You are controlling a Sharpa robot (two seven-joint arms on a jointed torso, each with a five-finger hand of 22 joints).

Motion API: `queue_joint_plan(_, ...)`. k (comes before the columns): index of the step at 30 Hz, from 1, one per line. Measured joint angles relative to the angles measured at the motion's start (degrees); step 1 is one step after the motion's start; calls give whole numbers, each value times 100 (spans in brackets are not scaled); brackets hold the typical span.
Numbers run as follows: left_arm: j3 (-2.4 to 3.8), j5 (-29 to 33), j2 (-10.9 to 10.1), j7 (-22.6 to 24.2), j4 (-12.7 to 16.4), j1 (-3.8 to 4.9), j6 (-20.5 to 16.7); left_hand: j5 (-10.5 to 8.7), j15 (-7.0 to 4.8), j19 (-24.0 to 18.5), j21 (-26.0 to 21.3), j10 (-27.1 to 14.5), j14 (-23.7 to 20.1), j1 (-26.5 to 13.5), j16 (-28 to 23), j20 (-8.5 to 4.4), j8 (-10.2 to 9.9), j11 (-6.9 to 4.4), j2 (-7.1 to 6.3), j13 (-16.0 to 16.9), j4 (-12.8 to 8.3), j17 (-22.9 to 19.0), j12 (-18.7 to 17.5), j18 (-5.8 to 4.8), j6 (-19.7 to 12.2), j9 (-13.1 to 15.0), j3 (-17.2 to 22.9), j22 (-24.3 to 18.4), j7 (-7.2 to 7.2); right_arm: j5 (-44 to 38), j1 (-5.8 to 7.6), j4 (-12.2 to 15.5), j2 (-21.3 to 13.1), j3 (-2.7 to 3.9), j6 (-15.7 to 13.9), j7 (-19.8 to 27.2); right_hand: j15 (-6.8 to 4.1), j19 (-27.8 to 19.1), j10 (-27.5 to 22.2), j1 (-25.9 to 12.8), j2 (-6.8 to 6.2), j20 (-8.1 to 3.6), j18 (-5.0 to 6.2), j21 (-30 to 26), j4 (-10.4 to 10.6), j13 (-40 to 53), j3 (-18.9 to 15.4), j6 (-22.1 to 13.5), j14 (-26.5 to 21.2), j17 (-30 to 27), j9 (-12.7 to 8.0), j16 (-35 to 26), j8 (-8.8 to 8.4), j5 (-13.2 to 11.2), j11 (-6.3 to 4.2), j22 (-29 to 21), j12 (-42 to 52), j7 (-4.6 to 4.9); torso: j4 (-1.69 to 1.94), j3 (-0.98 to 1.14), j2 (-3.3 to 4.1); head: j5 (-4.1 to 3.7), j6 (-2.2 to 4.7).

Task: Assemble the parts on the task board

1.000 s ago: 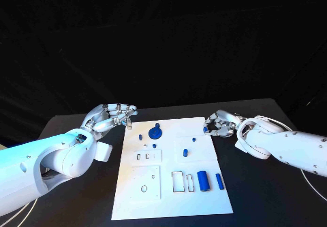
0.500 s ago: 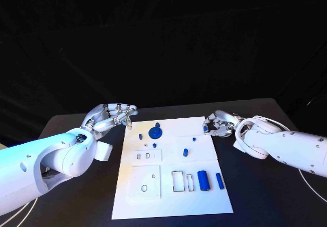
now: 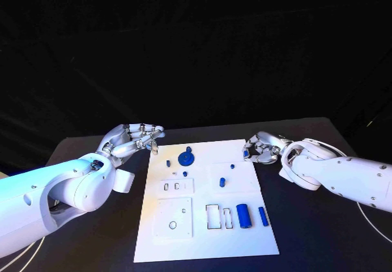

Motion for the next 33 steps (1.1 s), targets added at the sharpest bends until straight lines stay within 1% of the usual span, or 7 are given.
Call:
queue_joint_plan(4, 0, 0, -1, -7, 1, 0, 4, 0, 0, 0, 0, 0, 0, 0, 0, 0, 0, 0, 0, 0, 0, 0, 0, 0, 0, 0, 0, 2, 0, -3, 0, 5, 3, 2, -41, -11, -8, -21, 0, -37, 41, -21, -1, 0, -36, 0, 101, 117, 8, 0, 22, 0, 83, -1, -41, 0, 29, -38, 0, 1, -2, -1, -1)
queue_joint_plan(8, -1, 0, -5, -13, 1, 0, 7, 0, 0, 0, 0, 0, 0, 0, 0, 0, 0, 0, 0, 0, 0, 0, 0, 0, 0, 0, 0, 5, 0, -7, -7, 37, 5, 1, -118, -13, -49, 0, 0, -14, 95, -41, 0, 0, -97, 0, 181, 199, 8, -1, 39, 0, 147, -11, -83, 0, 48, -62, 0, 1, -3, -1, -1)
queue_joint_plan(16, -2, 0, -9, -21, -2, 0, 10, 0, 0, 0, 0, 0, 0, 0, 0, 0, 0, 0, 0, 0, 0, -2, 0, 1, 0, -1, 0, 5, 0, -5, -14, 213, -23, -1, -346, -13, -49, -21, -11, -2, 183, -62, -1, 0, -127, 0, 291, 200, 8, -1, 38, 0, 166, -37, -112, -1, 51, -64, -3, 1, -8, 3, -1)
queue_joint_plan(21, -5, 0, -12, -24, -17, 0, 11, 0, 0, 0, 0, 0, 0, 0, 0, 0, 0, 0, 0, 0, 0, -5, 0, 0, 0, -1, 0, 4, 0, 0, -8, 490, -99, 18, -510, -32, -49, -21, -11, 3, 213, -61, -1, 0, -175, 5, 339, 200, 8, -1, 37, 0, 166, -47, -112, 0, 51, -64, -5, -6, -12, 14, 7)
queue_joint_plan(24, -8, 0, -12, -27, -34, 0, 12, 0, 0, 0, 0, 0, 0, 0, 0, 0, 0, 0, 0, 0, 0, -5, 0, 0, 0, -1, 0, 4, 0, 1, 21, 731, -137, 34, -591, -68, -48, -21, -11, 2, 214, -61, -1, 0, -199, 5, 363, 199, 8, -1, 36, 0, 165, -29, -112, 4, 51, -65, -7, -10, -15, 26, 10)
queue_joint_plan(29, -16, 0, 19, -29, -101, 0, 14, 0, 0, 0, 0, 0, 0, 0, 0, 0, 0, 0, 0, 0, 0, -5, 0, 0, 0, 4, 0, 4, 0, -54, 71, 1169, -91, 47, -708, -205, -48, -21, -12, -6, 222, -61, -1, 0, -242, 4, 451, 189, 8, -2, 35, 0, 165, -24, -112, 4, 19, -74, -14, -36, -35, 58, -3)
queue_joint_plan(33, -22, 0, 73, -30, -180, 0, 18, 0, 0, 0, 0, 0, 0, 0, 0, 0, 0, 0, 0, 0, 0, -5, 0, 0, 0, 4, 0, 4, 0, -157, 78, 1469, 111, 48, -788, -402, -48, -21, -11, -28, 243, -61, -1, 0, -272, 4, 481, 169, 8, -2, 35, 0, 165, -24, -112, 4, 19, -59, -21, -60, -57, 104, -35)
